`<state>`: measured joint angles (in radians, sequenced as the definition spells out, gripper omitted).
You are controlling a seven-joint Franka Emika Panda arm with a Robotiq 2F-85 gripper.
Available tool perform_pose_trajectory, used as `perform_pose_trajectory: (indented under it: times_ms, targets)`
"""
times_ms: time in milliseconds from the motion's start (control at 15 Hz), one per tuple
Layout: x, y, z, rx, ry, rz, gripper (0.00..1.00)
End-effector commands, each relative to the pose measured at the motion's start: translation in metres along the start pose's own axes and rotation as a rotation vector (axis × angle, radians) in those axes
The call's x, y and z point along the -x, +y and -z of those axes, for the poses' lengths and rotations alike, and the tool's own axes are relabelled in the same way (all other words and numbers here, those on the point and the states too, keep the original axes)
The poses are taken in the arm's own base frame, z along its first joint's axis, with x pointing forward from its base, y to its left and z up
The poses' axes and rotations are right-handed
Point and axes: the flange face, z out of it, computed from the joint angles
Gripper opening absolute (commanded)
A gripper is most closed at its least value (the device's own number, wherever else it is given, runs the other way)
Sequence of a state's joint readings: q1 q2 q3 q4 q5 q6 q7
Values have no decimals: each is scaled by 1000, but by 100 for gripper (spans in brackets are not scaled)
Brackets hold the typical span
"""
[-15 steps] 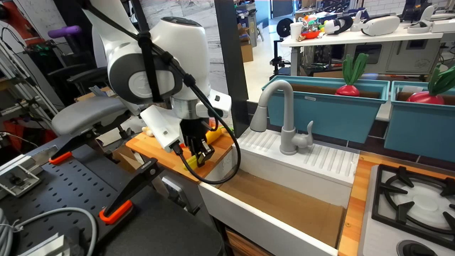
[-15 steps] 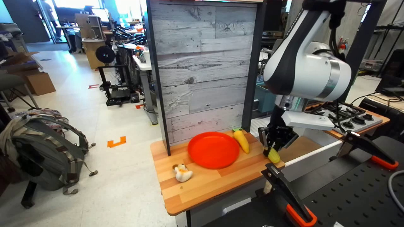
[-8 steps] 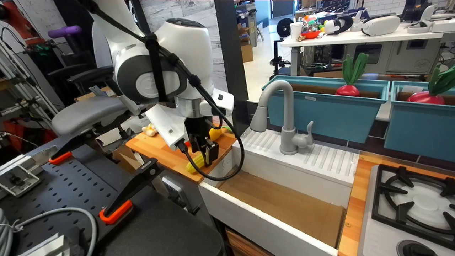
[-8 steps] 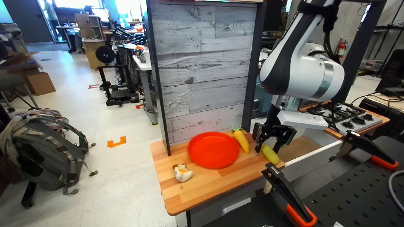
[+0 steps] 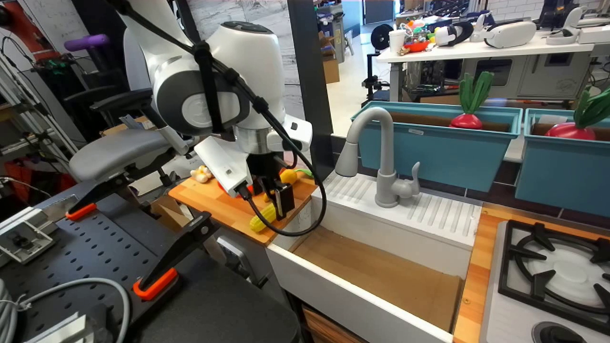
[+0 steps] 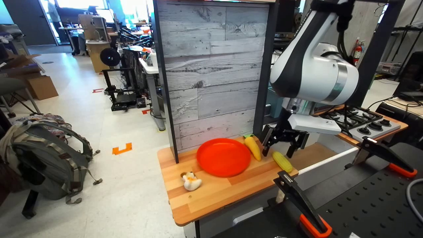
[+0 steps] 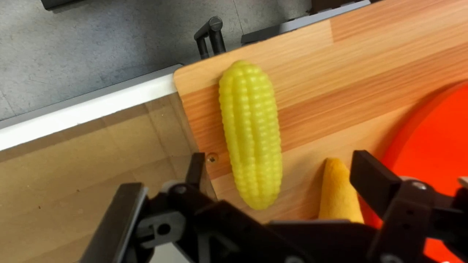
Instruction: Remove the yellow object from the orange plate.
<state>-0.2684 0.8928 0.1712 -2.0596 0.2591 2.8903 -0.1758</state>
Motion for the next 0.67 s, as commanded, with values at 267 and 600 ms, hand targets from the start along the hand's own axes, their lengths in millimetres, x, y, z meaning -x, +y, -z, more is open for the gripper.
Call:
perform_pose_trajectory:
  times_ms: [267, 600]
  targets:
    - [41, -30, 82, -43, 55, 178, 100]
    - [43, -38, 93, -39, 49, 205, 100]
